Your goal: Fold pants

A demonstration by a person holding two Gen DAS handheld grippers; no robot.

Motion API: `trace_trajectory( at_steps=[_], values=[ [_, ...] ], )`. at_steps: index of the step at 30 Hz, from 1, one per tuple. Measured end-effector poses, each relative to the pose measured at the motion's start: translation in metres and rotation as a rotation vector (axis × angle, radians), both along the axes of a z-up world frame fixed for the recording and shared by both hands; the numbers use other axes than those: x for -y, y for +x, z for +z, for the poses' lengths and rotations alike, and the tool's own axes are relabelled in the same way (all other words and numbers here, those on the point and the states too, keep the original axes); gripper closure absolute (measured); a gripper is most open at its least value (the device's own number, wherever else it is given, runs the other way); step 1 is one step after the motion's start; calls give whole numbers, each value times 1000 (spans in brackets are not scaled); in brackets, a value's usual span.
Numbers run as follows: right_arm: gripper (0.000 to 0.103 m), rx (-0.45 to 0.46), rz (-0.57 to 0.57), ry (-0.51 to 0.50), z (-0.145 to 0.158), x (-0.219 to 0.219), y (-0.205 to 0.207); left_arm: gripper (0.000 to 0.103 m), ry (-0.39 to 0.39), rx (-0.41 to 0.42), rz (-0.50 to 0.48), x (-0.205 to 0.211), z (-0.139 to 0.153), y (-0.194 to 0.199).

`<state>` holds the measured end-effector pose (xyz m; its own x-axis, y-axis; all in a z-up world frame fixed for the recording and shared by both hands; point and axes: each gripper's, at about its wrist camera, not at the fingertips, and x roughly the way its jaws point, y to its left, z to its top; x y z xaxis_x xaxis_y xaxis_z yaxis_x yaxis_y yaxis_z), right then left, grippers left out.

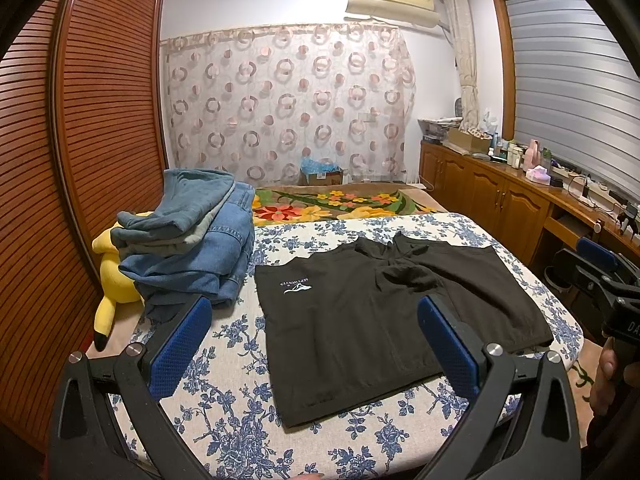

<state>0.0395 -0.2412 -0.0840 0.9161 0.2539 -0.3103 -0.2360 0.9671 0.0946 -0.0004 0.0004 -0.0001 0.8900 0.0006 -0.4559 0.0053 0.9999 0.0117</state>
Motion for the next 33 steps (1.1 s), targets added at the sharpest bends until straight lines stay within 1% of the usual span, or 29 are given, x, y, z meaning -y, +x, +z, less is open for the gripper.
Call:
trace_trajectory(
  at_steps=[14, 16, 20, 21, 22, 25, 27, 33],
  values=[
    [0, 2, 1, 0, 1, 1, 0, 0, -1, 1, 0, 0, 0, 0],
    [0, 2, 1, 1, 1, 1, 0, 0, -1, -2, -1, -7, 7, -5],
    [0, -1, -2, 1, 2, 1, 0, 0, -3, -20, -5, -6, 12, -3],
    [0, -4, -3, 1, 2, 1, 0, 0, -2, -24, -5, -4, 8, 2],
    [0, -6, -3, 2, 2, 1, 1, 0, -1, -30, -7, 8, 8, 0],
    [0, -11, -5, 2, 1, 0, 1, 0, -8, -42, -12, 8, 3, 4],
    [0, -15, -5, 4, 0, 0, 1, 0, -14, -46, -14, 6, -5, 7],
    [0, -34, -7, 3, -3, 1, 5, 0, -24, -87, -38, 8, -21, 17]
  ],
)
